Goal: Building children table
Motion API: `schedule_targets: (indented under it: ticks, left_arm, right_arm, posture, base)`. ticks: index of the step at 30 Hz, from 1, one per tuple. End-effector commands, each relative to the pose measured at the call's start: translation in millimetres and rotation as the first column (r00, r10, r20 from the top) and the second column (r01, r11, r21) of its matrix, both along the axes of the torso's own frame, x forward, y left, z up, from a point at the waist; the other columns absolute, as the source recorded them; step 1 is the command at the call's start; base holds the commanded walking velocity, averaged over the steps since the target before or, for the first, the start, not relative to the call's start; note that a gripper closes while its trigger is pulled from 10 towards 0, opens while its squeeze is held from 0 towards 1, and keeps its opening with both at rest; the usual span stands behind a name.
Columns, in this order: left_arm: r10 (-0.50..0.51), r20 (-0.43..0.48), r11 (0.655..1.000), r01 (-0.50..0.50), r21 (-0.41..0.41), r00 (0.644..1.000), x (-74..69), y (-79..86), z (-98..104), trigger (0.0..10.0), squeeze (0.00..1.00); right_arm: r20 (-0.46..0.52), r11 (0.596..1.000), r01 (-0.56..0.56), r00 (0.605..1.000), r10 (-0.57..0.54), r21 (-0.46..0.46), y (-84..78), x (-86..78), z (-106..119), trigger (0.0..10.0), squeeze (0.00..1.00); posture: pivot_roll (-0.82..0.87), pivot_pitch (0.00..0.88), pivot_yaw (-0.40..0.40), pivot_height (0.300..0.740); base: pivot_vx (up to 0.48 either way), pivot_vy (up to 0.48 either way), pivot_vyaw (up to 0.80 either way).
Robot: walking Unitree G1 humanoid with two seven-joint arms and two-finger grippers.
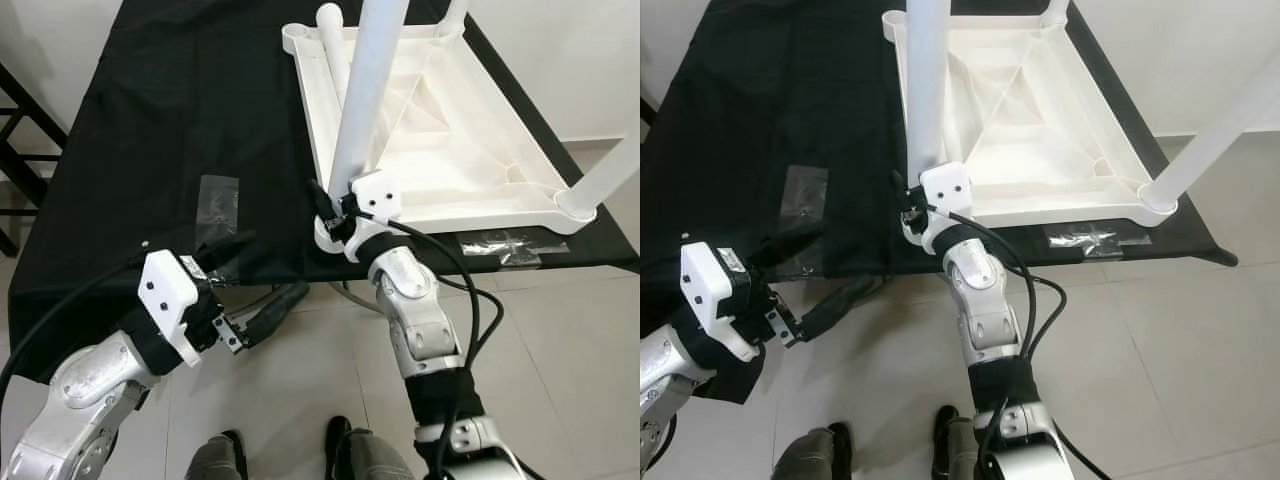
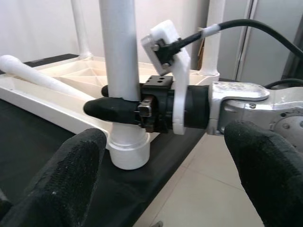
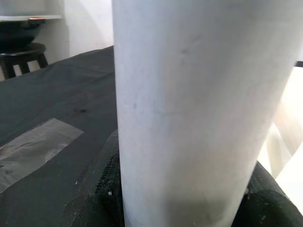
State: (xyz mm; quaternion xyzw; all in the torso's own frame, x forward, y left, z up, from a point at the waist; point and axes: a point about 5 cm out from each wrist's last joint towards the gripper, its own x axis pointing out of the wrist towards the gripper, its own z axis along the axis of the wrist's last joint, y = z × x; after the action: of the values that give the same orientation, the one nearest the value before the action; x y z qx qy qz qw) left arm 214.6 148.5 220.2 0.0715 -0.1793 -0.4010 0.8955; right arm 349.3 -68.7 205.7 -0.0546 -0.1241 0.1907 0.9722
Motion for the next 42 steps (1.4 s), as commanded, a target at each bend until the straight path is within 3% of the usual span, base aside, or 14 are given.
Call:
schedule_targets:
  ticks: [1,3,4,5,6,14,15,16,17,21,27,33,35,42]
  left_arm:
    - [-0.016,-0.008,1.000,0.016,0.004,1.000,-1.5,-1.5,-3,10.0,0.00]
    - [-0.012,-0.006,1.000,0.012,0.007,1.000,-1.3,-0.3,-2,10.0,0.00]
    - [-0.010,-0.004,1.000,0.010,0.009,1.000,-1.1,0.7,-1,10.0,0.00]
    - [-0.008,-0.003,1.000,0.008,0.010,1.000,-1.0,1.3,-1,10.0,0.00]
    - [-0.011,-0.004,1.000,0.011,0.011,1.000,-0.8,0.4,-1,10.0,0.00]
    - [-0.017,-0.006,1.000,0.017,0.009,1.000,-0.8,-1.8,-2,10.0,0.00]
    - [-0.017,-0.006,1.000,0.017,0.007,1.000,-1.0,-2.6,-2,10.0,0.00]
    - [-0.017,-0.006,1.000,0.017,0.007,1.000,-1.0,-2.6,-2,10.0,0.00]
    - [-0.017,-0.006,1.000,0.017,0.004,1.000,-1.4,-3.4,-2,10.0,0.00]
    - [-0.018,-0.005,1.000,0.018,0.000,1.000,-3.8,-5.5,-1,10.0,0.00]
    - [-0.013,-0.018,1.000,0.013,-0.003,1.000,-9.2,-5.4,-1,10.0,0.00]
    - [-0.011,-0.027,1.000,0.011,-0.002,1.000,-14.1,-5.4,0,10.0,0.00]
    - [-0.007,-0.038,1.000,0.007,-0.002,0.999,-17.3,-4.5,-1,10.0,0.00]
    - [0.001,-0.050,1.000,-0.001,0.003,0.999,-21.3,-2.2,0,10.0,0.00]
  right_arm:
    - [-0.094,0.993,0.086,0.991,-0.094,-0.085,-14.2,4.3,-27,0.0,0.00]
    - [-0.112,0.996,0.057,0.992,-0.065,-0.076,-10.8,6.3,-26,0.0,0.00]
    - [-0.132,0.998,0.015,0.991,-0.023,-0.067,-5.7,4.0,-25,10.0,0.00]
    - [-0.144,0.998,-0.026,0.989,0.017,-0.065,-1.4,1.5,-23,10.0,0.00]
    - [-0.141,0.994,-0.110,0.984,0.106,-0.023,4.9,-2.1,-14,10.0,1.00]
    - [-0.013,0.906,-0.416,0.909,0.416,-0.076,2.1,2.3,29,10.0,1.00]
    - [0.001,0.852,-0.504,0.861,0.509,-0.138,-1.1,2.3,36,10.0,0.69]
    - [0.001,0.852,-0.504,0.861,0.509,-0.138,-1.1,2.3,36,10.0,0.69]
    - [-0.004,0.788,-0.576,0.808,0.589,-0.216,-5.1,2.7,41,10.0,0.00]
    - [-0.073,0.623,-0.699,0.684,0.726,-0.352,-15.0,5.1,53,10.0,0.00]
    - [-0.137,0.502,-0.781,0.581,0.802,-0.372,-24.0,10.4,74,10.0,0.00]
    - [-0.141,0.471,-0.813,0.540,0.830,-0.343,-27.6,13.3,86,10.0,0.00]
    - [-0.178,0.409,-0.854,0.479,0.859,-0.323,-32.6,16.0,89,0.0,0.00]
    - [-0.249,0.301,-0.898,0.387,0.888,-0.321,-39.7,18.2,95,0.0,0.00]
  posture:
    - [0.10,0.285,-0.072,0.740]
    - [0.10,0.285,-0.069,0.740]
    - [0.10,0.289,-0.066,0.740]
    - [0.10,0.289,-0.066,0.740]
    - [0.10,0.291,-0.065,0.740]
    - [0.10,0.296,-0.069,0.740]
    - [0.10,0.304,-0.075,0.740]
    - [0.10,0.304,-0.075,0.740]
    - [0.10,0.307,-0.079,0.740]
    - [0.11,0.327,-0.086,0.740]
    - [0.13,0.361,-0.089,0.740]
    - [0.14,0.380,-0.089,0.740]
    - [0.15,0.406,-0.089,0.740]
    - [0.16,0.410,-0.091,0.740]
  base:
    - [0.000,0.000,0.00]
    - [0.000,0.000,0.00]
    - [0.000,0.000,0.00]
    - [0.000,0.000,0.00]
    - [0.000,0.000,0.00]
    - [0.000,0.000,0.00]
    - [0.000,0.000,0.00]
    - [0.000,0.000,0.00]
    - [0.000,0.000,0.00]
    - [0.000,0.000,0.00]
    - [0.000,0.000,0.00]
    - [0.000,0.000,0.00]
    - [0.000,0.000,0.00]
    - [0.000,0.000,0.00]
